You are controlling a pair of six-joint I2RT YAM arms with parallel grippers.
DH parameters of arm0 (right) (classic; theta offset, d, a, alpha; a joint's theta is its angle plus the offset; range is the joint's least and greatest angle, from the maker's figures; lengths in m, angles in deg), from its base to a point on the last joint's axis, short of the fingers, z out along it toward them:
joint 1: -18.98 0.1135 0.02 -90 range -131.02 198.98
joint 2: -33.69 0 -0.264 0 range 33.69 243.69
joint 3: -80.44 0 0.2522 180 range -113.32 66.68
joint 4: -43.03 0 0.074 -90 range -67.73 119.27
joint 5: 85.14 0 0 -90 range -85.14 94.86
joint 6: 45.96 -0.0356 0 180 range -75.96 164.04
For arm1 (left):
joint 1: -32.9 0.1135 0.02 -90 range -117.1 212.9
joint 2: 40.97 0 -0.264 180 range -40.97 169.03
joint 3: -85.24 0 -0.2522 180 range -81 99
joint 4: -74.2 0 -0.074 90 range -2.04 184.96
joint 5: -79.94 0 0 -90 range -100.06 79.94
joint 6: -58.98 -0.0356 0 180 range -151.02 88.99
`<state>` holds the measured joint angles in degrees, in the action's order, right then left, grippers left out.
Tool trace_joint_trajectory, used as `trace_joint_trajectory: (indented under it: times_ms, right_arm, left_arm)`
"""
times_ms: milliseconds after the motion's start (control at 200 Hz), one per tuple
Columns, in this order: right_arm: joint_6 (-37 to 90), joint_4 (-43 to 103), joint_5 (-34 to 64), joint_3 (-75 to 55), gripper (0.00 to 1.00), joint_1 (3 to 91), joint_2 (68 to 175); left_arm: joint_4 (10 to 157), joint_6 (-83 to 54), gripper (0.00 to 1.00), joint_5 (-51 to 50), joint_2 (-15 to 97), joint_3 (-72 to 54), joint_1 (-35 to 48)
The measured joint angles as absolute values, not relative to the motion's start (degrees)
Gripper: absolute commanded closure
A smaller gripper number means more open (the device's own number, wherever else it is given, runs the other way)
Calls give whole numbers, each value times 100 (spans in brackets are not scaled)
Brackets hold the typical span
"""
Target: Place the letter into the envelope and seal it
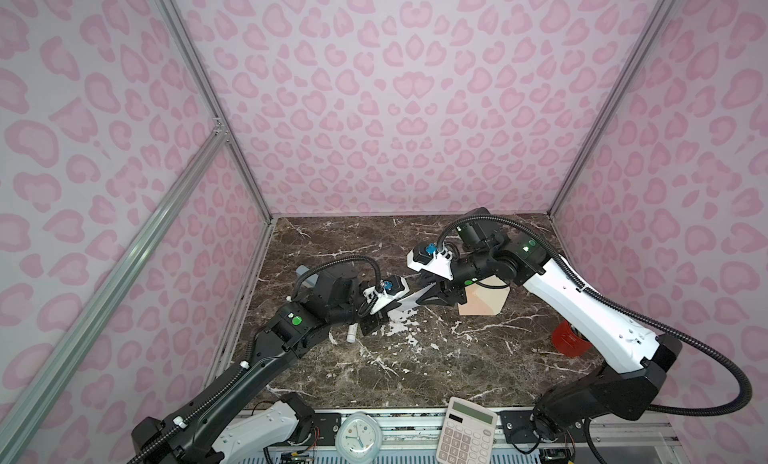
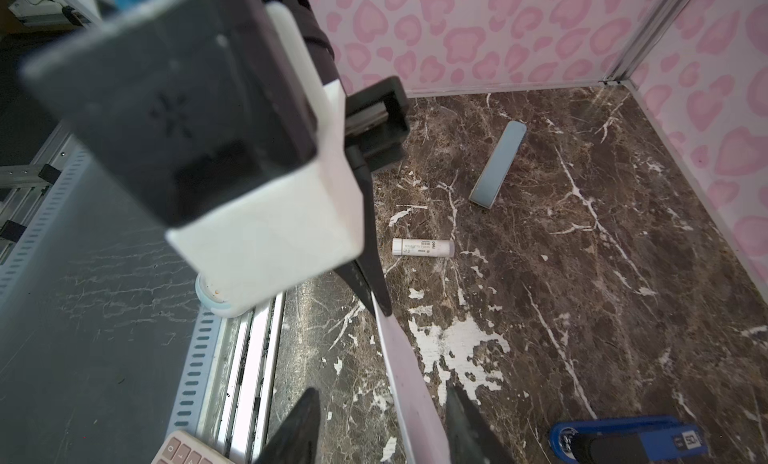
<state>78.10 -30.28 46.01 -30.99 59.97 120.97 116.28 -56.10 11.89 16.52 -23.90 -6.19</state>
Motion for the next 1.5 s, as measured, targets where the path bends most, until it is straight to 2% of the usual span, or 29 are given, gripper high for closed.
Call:
trace_joint_trajectory:
  times_ms: [120, 205, 285, 360, 525, 545, 620, 665, 790, 950, 1125, 1200, 1260, 1395, 1475, 1500]
  right_arm:
    - [7843, -3020, 4664, -3090, 55, 5997, 12215]
    - [7911, -3022, 4684, -3082, 63, 5997, 12285]
    - [7937, -3022, 4710, -3082, 78, 5997, 12331]
    - [7965, -3022, 4734, -3082, 100, 5995, 12355]
    - [7981, -3024, 4826, -3082, 100, 5978, 12359]
    - [7983, -3024, 4839, -3082, 96, 5973, 12362]
    - [7959, -3026, 4872, -3082, 73, 5973, 12362]
    - [7957, -3015, 4927, -3082, 70, 5973, 12362]
    - [7904, -2932, 5053, -3082, 79, 5993, 12362]
    - [7802, -2805, 5143, -3079, 100, 6048, 12368]
    - [7769, -2762, 5182, -3018, 100, 6096, 12379]
    - [7758, -2757, 5191, -3016, 82, 6109, 12384]
    - [7747, -2760, 5185, -3001, 80, 6122, 12384]
    - [7760, -2757, 5176, -2985, 83, 6137, 12384]
    - [7767, -2757, 5158, -2985, 99, 6153, 12399]
    - [7762, -2760, 5154, -2985, 100, 6159, 12403]
  left_arm:
    - [11615, -5599, 96, 1266, 1630, -2390, -619]
    - [11613, -5540, 96, 1325, 1619, -2381, -619]
    - [11608, -5485, 96, 1379, 1619, -2368, -619]
    - [11588, -5476, 96, 1399, 1621, -2368, -619]
    - [11567, -5459, 96, 1403, 1624, -2368, -617]
    - [11567, -5459, 96, 1406, 1626, -2368, -617]
    - [11560, -5457, 96, 1414, 1632, -2368, -617]
    - [11547, -5446, 96, 1416, 1639, -2368, -617]
    - [11525, -5406, 96, 1427, 1643, -2368, -619]
    - [11523, -5398, 96, 1458, 1648, -2368, -619]
    - [11554, -5354, 96, 1451, 1632, -2368, -614]
    - [11564, -5347, 96, 1445, 1619, -2368, -610]
    - [11527, -5315, 96, 1462, 1619, -2368, -612]
    - [11490, -5301, 96, 1482, 1613, -2368, -614]
    - [11488, -5247, 96, 1497, 1613, -2368, -614]
    - [11490, -5245, 96, 1497, 1613, -2368, -608]
